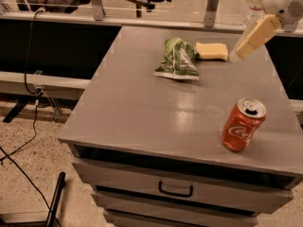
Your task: Move green jalapeno chip bag near coke can
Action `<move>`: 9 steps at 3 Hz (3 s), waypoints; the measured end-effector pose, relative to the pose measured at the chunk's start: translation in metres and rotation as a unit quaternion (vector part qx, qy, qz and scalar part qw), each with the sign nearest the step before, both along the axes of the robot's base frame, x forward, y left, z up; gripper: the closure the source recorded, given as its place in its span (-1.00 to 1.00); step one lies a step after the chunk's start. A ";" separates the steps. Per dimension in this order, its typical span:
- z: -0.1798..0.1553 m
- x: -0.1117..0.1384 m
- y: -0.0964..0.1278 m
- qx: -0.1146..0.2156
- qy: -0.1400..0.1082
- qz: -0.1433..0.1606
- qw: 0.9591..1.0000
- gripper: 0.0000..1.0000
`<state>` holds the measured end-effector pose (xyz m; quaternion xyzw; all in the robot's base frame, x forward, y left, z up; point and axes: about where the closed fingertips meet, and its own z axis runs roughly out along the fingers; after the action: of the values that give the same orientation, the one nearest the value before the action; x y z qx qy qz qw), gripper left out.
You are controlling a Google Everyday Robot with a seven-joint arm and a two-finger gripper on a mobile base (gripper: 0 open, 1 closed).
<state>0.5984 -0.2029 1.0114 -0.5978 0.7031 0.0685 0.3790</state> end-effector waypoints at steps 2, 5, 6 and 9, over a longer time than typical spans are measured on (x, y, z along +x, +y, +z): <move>-0.043 0.046 0.047 0.055 0.039 -0.020 0.998 -1.00; -0.119 0.081 0.096 0.069 0.050 -0.088 0.992 -0.73; -0.137 0.086 0.106 0.058 0.068 -0.103 0.991 -0.26; -0.120 0.085 0.063 0.088 0.077 -0.006 0.993 1.00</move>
Offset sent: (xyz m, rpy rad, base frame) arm 0.0617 0.0652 -0.0695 0.1280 0.1143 -0.0797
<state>0.6838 -0.1396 0.8916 -0.5508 0.7251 0.1730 0.3754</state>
